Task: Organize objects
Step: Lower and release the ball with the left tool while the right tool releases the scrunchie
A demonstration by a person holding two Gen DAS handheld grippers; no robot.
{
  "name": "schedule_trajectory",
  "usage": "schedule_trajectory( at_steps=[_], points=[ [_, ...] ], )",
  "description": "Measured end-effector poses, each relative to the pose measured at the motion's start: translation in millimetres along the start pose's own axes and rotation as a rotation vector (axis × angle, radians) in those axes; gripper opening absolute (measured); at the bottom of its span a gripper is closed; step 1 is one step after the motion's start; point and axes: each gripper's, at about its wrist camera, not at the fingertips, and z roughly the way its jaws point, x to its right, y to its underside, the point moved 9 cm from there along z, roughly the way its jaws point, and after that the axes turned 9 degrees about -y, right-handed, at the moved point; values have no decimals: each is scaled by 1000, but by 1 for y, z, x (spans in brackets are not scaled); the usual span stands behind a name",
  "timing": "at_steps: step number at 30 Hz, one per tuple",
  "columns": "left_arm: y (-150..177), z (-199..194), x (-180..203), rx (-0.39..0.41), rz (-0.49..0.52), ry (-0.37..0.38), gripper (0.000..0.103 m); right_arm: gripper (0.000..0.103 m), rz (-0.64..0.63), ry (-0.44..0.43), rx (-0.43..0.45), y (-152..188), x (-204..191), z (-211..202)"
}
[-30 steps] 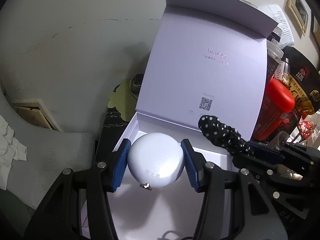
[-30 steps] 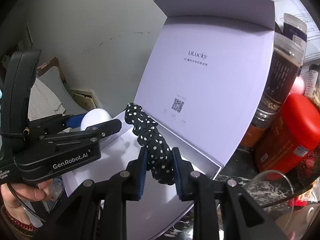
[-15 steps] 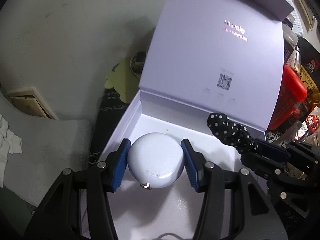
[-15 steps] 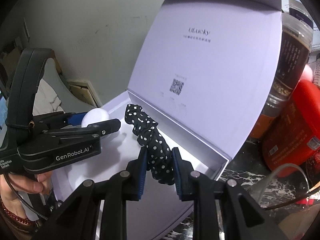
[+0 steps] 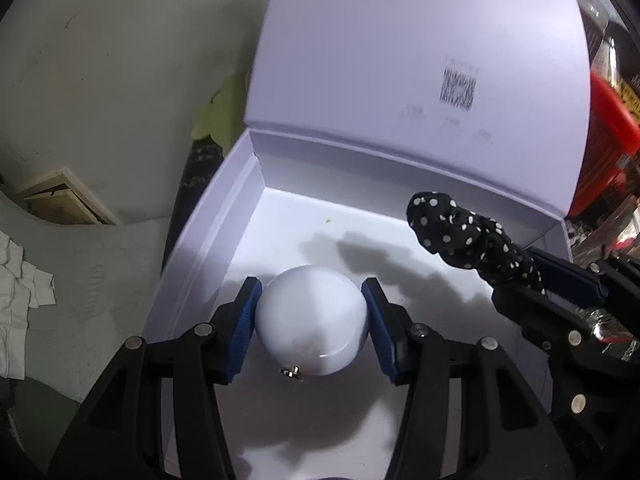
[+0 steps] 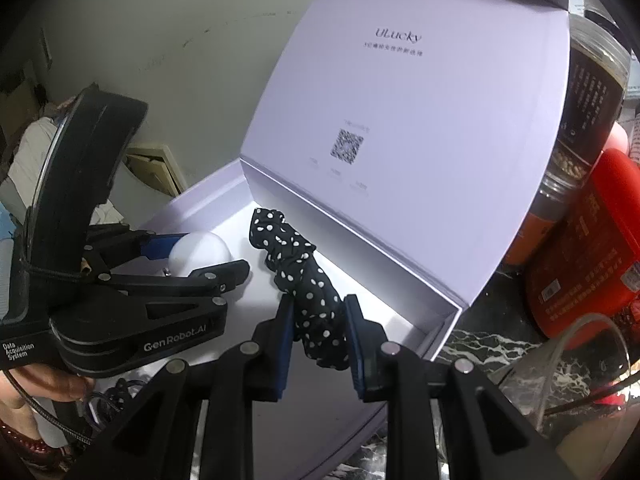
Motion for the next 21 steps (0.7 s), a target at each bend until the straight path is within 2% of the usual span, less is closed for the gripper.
schedule_trajectory(
  at_steps=[7, 12, 17, 21],
  points=[
    [3, 7, -3, -24, 10, -27, 50, 24, -23, 62, -46, 8, 1, 19],
    [2, 8, -4, -22, 14, -47, 50, 24, -43, 94, -45, 8, 2, 24],
    [-1, 6, -5, -6, 14, -66, 51, 37, -36, 68, -20, 6, -1, 24],
    [-3, 3, -3, 8, 16, -72, 51, 40, -67, 85, -24, 7, -6, 27]
  ],
)
